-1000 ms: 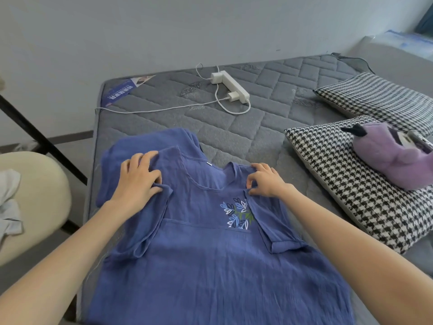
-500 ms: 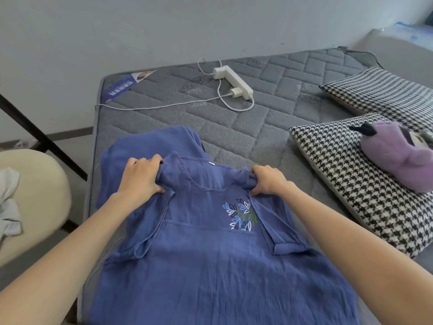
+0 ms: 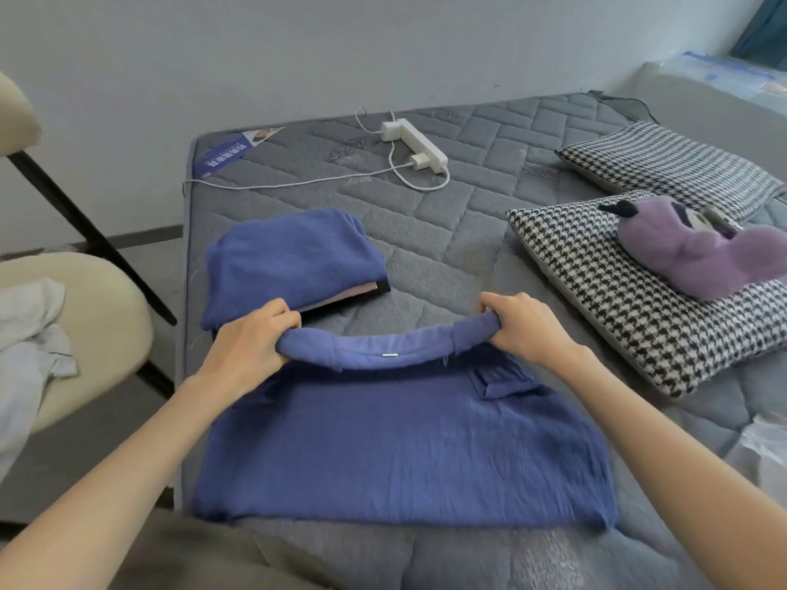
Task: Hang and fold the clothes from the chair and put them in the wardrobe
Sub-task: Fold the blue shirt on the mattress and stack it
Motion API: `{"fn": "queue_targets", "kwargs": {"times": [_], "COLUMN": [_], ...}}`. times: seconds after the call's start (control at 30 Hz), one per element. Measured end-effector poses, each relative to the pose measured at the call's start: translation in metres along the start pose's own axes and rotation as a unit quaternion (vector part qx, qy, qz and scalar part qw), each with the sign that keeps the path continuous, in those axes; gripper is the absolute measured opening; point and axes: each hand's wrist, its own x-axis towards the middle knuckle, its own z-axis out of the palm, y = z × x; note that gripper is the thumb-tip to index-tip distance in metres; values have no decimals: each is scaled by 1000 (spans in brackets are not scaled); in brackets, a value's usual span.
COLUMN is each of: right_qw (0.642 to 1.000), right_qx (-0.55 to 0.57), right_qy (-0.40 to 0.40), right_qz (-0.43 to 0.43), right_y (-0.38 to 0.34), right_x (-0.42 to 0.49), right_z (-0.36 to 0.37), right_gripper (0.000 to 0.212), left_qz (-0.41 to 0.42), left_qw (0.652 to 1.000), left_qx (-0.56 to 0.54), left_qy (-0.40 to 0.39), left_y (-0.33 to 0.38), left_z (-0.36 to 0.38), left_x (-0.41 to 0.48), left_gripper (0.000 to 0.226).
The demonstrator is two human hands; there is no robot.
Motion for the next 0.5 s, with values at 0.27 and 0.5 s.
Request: {"fn": "queue_targets", "kwargs": {"times": [0.27, 0.5], "right_qw": [999, 993], "right_qx": [-39, -87], "right_qy": [-21, -57], "right_qz": [-11, -64], "right_y": [-14, -25], "right_x": [-94, -138], "right_z": [23, 50], "right_gripper": [18, 18], "left_qz": [54, 90], "left_qw": [998, 991], "left_qx": [30, 83], "left_qy": [-32, -58], "left_y": [-7, 6], "left_z": [44, 42], "left_x": [-86, -115], "left_gripper": [33, 32]}}
